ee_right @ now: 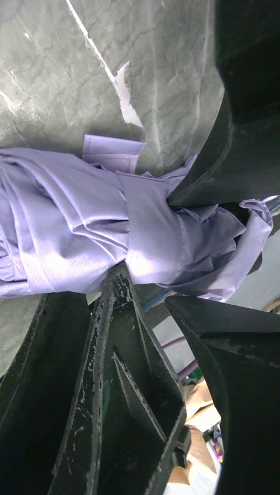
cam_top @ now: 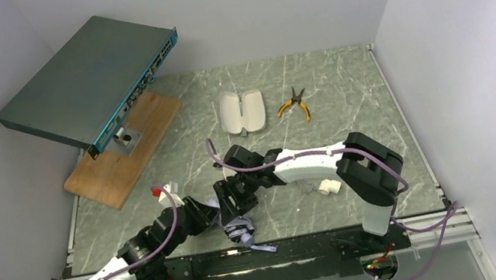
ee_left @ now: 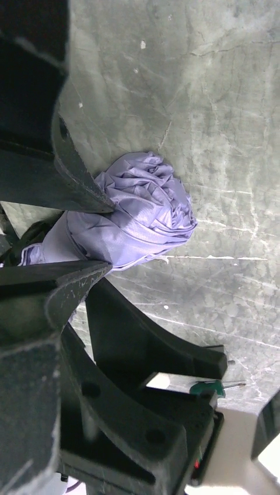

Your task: Open the umbrella

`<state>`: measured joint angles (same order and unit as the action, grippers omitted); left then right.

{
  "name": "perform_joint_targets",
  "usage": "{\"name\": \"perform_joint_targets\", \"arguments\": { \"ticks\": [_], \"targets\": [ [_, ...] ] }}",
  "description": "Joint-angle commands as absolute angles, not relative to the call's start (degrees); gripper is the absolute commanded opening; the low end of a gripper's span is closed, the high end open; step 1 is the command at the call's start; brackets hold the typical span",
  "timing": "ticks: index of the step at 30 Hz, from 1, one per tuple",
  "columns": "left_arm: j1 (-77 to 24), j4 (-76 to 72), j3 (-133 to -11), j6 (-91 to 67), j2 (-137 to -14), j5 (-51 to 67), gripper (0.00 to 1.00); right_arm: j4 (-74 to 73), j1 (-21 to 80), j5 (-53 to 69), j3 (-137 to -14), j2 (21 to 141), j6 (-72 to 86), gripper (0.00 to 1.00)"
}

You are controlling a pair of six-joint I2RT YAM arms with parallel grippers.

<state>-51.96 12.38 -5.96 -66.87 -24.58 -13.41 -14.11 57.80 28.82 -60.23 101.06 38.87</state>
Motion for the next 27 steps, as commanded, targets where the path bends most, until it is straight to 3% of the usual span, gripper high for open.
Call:
{"name": "perform_joint_targets", "arguments": {
  "ticks": [1, 9, 13, 17, 27],
  "targets": [
    [-52.1, 10.2, -2.8, -64.7, -27.4, -12.3, 0.39, -9.7, 60.6, 29.1, -61.5, 103.9, 41.0, 0.59],
    [-52.0, 1.5, -2.4, -61.7, -33.0, -12.4, 0.44, -0.5, 62.0, 31.3, -58.7, 98.9, 44.4, 0.57],
    [-52.0, 4.7, -4.6, -60.6, -34.6, -11.4, 0.71, -3.9, 62.0, 29.3, -59.2, 94.3, 41.9, 0.59],
    [-52.0, 10.1, -6.7, -59.0, -32.6, -10.4, 0.84, -12.0, 61.8, 24.1, -60.6, 91.2, 39.6, 0.61],
    [-52.1, 18.7, -13.2, -50.0, -29.3, -7.6, 0.84, -25.1, 57.0, 6.7, -62.4, 81.6, 38.0, 0.73]
  ]
}}
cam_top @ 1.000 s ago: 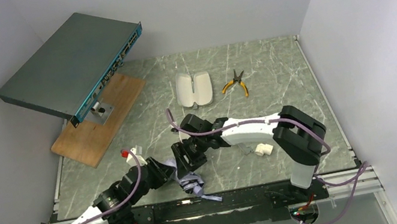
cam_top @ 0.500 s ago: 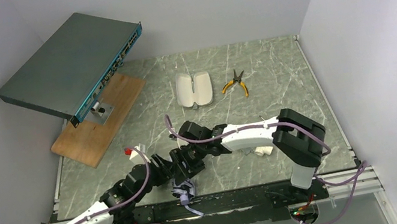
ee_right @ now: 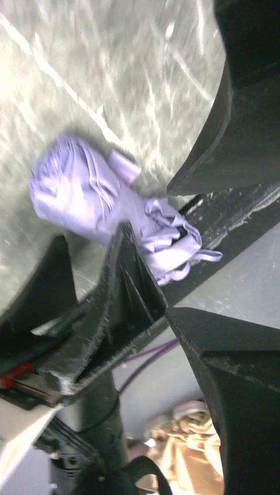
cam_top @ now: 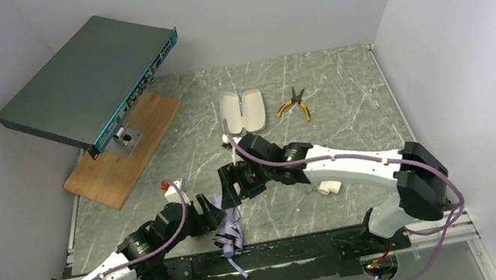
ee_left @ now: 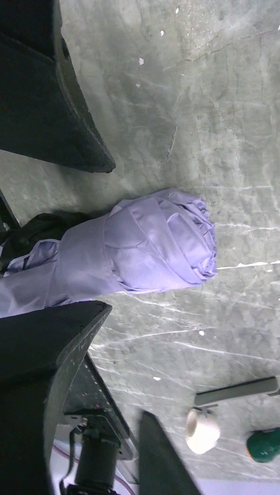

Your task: Open the umbrella

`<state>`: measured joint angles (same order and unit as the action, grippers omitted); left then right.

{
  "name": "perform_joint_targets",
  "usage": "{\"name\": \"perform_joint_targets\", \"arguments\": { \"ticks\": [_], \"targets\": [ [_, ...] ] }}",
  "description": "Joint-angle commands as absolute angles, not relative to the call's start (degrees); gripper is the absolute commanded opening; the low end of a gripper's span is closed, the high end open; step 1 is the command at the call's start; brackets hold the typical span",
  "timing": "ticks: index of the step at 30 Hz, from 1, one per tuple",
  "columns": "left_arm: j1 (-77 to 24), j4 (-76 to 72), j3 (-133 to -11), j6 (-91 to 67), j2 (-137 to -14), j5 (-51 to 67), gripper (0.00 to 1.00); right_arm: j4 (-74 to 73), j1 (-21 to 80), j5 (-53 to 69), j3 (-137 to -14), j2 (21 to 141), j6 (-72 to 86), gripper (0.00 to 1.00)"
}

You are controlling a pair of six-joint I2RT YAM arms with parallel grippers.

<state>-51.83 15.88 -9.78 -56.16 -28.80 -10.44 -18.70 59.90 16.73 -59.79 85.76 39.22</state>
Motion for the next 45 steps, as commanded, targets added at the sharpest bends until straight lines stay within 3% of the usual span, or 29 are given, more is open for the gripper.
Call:
{"name": "perform_joint_targets", "arguments": {
  "ticks": [1, 9, 14, 18, 21, 26, 34, 38, 41, 45],
  "targets": [
    [-52.1, 18.2, -13.6, -49.1, -30.3, -6.9, 0.84, -25.7, 55.8, 6.3, -62.3, 81.1, 37.8, 0.75],
    [-52.1, 9.4, -15.3, -48.4, -44.3, -2.4, 0.72, -23.8, 49.4, 9.7, -56.7, 76.6, 38.0, 0.78],
    [-52.1, 9.1, -17.8, -48.8, -50.7, -4.1, 0.35, -23.1, 49.3, 10.5, -54.6, 76.0, 38.4, 0.78],
    [-52.1, 8.1, -19.4, -47.2, -51.1, -4.2, 0.13, -22.4, 48.9, 11.1, -53.2, 75.6, 38.2, 0.78],
    [-52.0, 6.5, -21.1, -45.4, -51.1, -4.3, 0.02, -22.1, 47.9, 10.7, -53.0, 75.1, 37.9, 0.78],
    [-50.3, -1.3, -22.8, -42.5, -53.1, -2.2, 0.00, -16.4, 42.6, 13.3, -49.8, 72.6, 40.5, 0.83],
    [-39.6, -15.4, -27.4, -42.3, -64.1, 12.6, 0.00, -12.1, 35.7, 19.8, -48.2, 74.4, 42.0, 0.89],
    [-35.9, -13.9, -34.7, -40.5, -72.9, 18.6, 0.23, -12.5, 34.9, 20.5, -47.8, 75.0, 41.4, 0.89],
    [-35.6, -2.4, -41.9, -36.1, -76.7, 15.5, 0.65, -13.2, 34.3, 20.4, -47.2, 74.7, 40.8, 0.90],
    [-35.6, 6.2, -47.1, -31.7, -76.2, 11.2, 0.95, -13.7, 33.5, 19.9, -47.0, 74.3, 40.1, 0.90]
  ]
}}
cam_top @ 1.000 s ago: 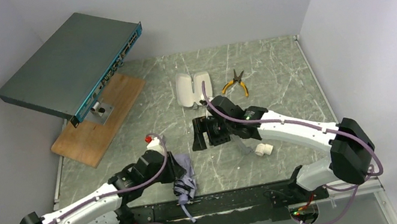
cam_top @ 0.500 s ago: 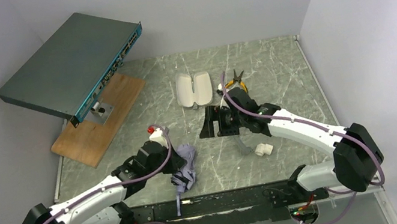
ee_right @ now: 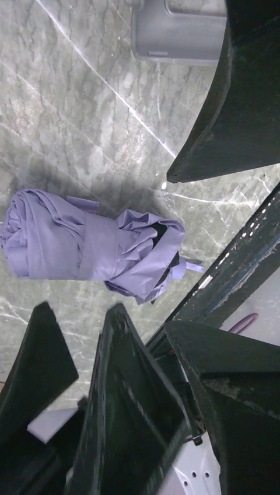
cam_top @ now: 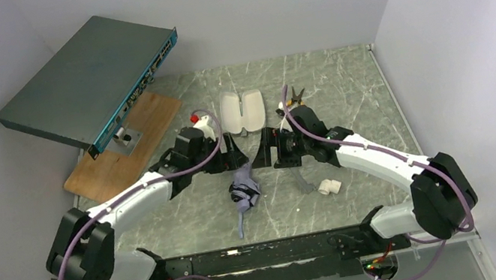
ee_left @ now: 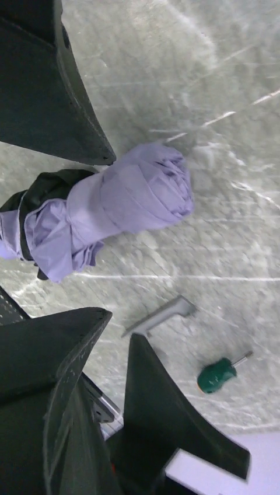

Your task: Open the umbrella

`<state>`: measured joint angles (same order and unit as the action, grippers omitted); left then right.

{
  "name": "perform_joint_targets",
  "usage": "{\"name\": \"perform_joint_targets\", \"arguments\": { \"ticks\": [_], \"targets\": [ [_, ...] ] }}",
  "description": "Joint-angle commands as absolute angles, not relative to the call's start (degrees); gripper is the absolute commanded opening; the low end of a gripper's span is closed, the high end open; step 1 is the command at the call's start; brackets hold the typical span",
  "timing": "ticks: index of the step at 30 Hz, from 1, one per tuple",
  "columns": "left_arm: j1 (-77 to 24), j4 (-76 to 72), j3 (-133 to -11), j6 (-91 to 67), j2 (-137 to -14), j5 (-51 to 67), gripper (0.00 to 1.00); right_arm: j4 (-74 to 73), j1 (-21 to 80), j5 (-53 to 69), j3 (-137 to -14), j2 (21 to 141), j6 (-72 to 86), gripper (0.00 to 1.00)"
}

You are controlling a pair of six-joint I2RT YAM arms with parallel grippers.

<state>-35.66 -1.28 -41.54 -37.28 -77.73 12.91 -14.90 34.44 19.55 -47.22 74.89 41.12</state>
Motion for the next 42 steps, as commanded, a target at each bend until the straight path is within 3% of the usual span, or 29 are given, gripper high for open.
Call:
{"name": "perform_joint_targets", "arguments": {
  "ticks": [1, 3, 11, 16, 30, 33, 37, 42],
  "targets": [
    [-35.6, 8.5, -48.1, -31.0, -75.6, 10.2, 0.96, -14.0, 33.3, 19.7, -47.1, 74.3, 40.1, 0.90],
    [-35.9, 13.0, -50.2, -29.9, -73.6, 7.7, 0.99, -14.5, 32.7, 19.1, -47.7, 74.1, 39.6, 0.91],
    [-45.7, 24.5, -53.7, -33.6, -69.1, -9.3, 0.97, -19.1, 27.0, 13.0, -50.6, 72.3, 40.1, 1.00],
    [-52.9, 28.4, -57.7, -37.5, -75.0, -18.0, 0.95, -19.6, 24.5, 13.2, -50.5, 70.6, 41.0, 1.00],
    [-58.5, 31.9, -60.8, -46.4, -94.9, -20.8, 0.82, -20.7, 23.6, 15.4, -47.9, 68.8, 39.8, 1.00],
    [-58.7, 29.3, -57.8, -47.3, -94.5, -19.4, 0.64, -20.7, 23.6, 15.4, -48.0, 68.8, 39.6, 1.00],
    [-58.6, 27.7, -55.8, -46.1, -93.4, -19.1, 0.31, -20.5, 23.5, 15.8, -48.1, 69.0, 39.5, 1.00],
    [-58.6, 25.5, -53.3, -41.4, -86.8, -17.5, 0.02, -18.3, 23.5, 20.2, -48.1, 68.8, 39.1, 1.00]
  ]
}}
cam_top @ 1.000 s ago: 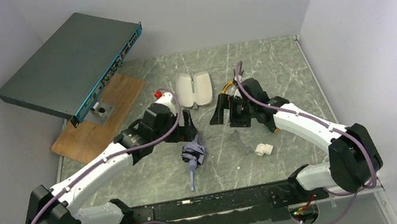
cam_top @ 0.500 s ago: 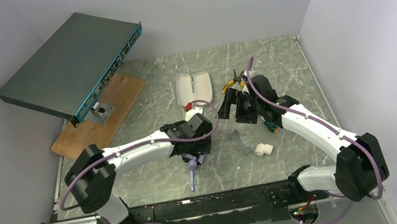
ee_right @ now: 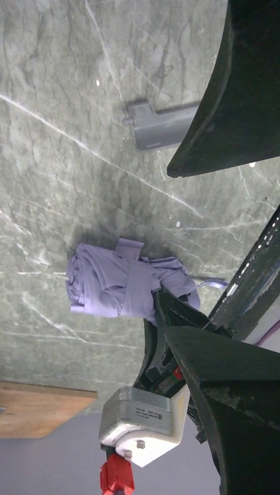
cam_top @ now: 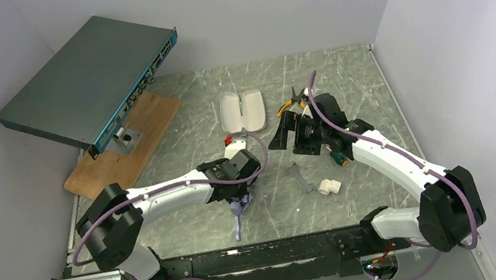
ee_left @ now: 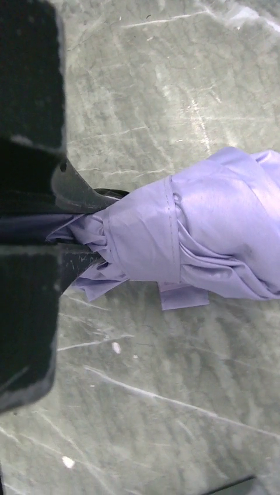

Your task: Open the umbrella

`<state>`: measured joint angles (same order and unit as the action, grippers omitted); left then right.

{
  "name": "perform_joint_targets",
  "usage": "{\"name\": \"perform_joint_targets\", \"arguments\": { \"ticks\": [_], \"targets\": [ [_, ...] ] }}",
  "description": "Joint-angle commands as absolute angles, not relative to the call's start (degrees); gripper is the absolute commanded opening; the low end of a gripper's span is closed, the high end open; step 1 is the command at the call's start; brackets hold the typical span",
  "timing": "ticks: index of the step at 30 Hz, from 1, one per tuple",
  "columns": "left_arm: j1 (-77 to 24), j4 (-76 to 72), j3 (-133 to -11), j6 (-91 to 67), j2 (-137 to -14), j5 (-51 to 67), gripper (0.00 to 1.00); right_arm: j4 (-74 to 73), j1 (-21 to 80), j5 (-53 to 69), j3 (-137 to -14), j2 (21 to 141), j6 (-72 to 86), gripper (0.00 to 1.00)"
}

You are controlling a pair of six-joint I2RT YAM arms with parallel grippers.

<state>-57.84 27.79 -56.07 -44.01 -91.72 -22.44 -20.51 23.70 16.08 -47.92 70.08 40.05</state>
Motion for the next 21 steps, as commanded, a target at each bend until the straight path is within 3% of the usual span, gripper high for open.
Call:
{"name": "perform_joint_targets", "arguments": {
  "ticks": [1, 14, 21],
  "targets": [
    [-58.5, 24.7, -52.8, -40.3, -84.7, -16.4, 0.00, -17.4, 23.5, 21.8, -48.0, 68.5, 39.2, 1.00],
    [-53.8, 6.7, -43.6, -41.9, -61.0, -1.1, 0.00, -9.3, 23.5, 32.9, -48.7, 65.5, 46.1, 1.00],
    [-52.4, 4.4, -42.2, -44.0, -53.5, -1.7, 0.00, -3.0, 23.5, 37.8, -47.3, 61.0, 50.0, 1.00]
  ]
}}
